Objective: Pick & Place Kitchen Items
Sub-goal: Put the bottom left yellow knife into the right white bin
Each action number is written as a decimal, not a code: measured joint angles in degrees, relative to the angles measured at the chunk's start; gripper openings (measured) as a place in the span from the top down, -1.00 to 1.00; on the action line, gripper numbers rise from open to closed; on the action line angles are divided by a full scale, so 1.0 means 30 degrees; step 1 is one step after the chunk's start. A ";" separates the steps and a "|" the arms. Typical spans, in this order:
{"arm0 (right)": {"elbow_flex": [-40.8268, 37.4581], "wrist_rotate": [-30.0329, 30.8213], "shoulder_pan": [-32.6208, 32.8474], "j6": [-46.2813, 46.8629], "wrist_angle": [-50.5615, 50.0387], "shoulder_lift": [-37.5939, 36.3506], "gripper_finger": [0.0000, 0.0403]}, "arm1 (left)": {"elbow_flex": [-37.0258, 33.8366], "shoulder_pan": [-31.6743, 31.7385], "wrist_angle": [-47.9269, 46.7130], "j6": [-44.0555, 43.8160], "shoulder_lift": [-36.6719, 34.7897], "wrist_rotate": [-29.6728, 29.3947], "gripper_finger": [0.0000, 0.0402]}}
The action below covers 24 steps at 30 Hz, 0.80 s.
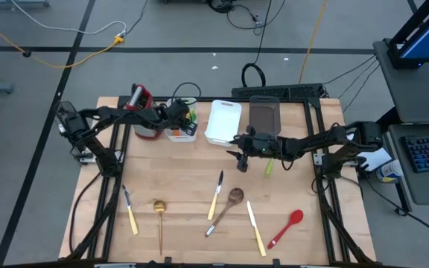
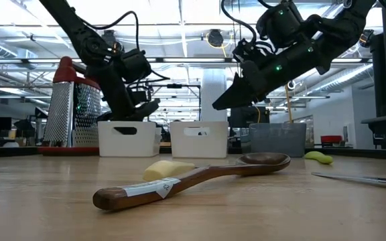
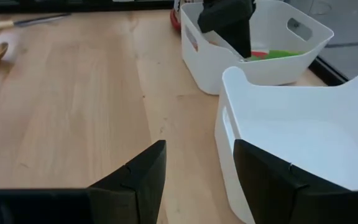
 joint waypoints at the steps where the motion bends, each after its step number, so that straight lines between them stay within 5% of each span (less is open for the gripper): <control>1: 0.0000 0.0000 0.0048 -0.0308 0.0000 0.0000 0.09 | 0.0000 0.0000 0.0000 0.0168 0.0000 -0.0006 0.43; 13: 0.0000 0.0080 0.1109 -0.3076 -0.0556 0.0007 -0.06 | 0.0000 0.0000 0.1942 0.0836 0.0000 0.0032 0.36; 24: -0.0001 0.0124 0.1540 -0.4756 -0.3716 -0.1184 0.01 | 0.0168 -0.1108 0.3035 0.3460 -0.0979 0.0926 0.36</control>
